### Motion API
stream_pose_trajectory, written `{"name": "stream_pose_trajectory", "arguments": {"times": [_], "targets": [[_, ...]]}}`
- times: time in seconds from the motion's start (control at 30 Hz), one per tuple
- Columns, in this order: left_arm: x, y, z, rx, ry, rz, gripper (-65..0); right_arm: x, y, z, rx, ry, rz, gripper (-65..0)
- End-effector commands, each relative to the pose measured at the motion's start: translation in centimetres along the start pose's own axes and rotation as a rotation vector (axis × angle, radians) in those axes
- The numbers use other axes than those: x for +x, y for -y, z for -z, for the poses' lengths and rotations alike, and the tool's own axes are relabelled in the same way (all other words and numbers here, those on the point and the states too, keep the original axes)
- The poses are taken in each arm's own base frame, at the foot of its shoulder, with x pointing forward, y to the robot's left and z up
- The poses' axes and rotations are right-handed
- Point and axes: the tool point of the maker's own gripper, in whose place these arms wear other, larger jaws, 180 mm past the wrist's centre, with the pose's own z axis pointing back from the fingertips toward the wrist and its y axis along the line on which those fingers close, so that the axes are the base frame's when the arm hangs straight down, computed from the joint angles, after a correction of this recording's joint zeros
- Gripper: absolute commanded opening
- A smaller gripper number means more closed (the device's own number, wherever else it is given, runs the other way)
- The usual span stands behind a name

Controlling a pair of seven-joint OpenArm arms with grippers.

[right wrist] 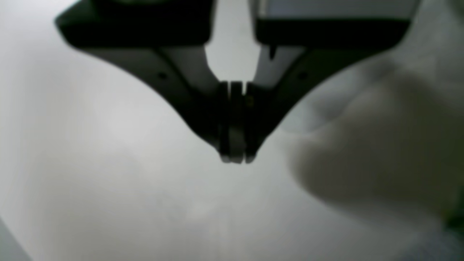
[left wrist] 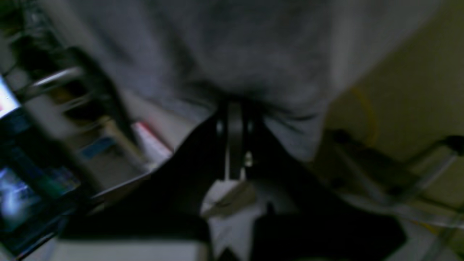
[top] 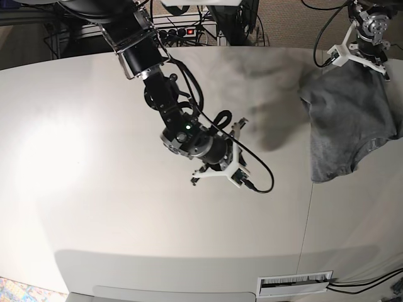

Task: Fold the T-shirt properly
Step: 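Lower the left gripper onto the shirt and press it flat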

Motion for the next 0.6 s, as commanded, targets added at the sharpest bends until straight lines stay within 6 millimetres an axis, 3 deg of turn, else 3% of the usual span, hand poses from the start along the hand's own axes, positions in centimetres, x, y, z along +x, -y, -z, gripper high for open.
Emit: {"name": "stream_pose_trajectory", "arguments": {"times": [0.0, 0.2, 0.33, 0.47, 0.57], "targets": [[-0.4, -2.0, -0.1, 0.089, -0.014, 0.023, -65.0, 2.3, 1.0, -0.4, -0.023, 0.061, -0.014, -65.0], [0.2, -8.5, -1.9, 0.461, -0.005, 0.095, -65.0, 2.6, 1.4, -0.4, -0.031, 0.062, -0.021, -65.0], [0.0, -9.2, -2.1, 0.493, -0.011, 0.05, -65.0, 2.7, 1.8, -0.5, -0.037, 0.05, -0.026, -65.0], [-1.0, -8.4, -0.5, 0.382, -0.006, -0.085, -65.0, 2.4, 2.0, -0.5, -0.042, 0.036, -0.019, -65.0], [-1.7, -9.7, 0.7, 0.386, 0.033, -0.163, -65.0, 2.2, 2.0, -0.5, -0.041, 0.026, -0.018, -65.0]]}}
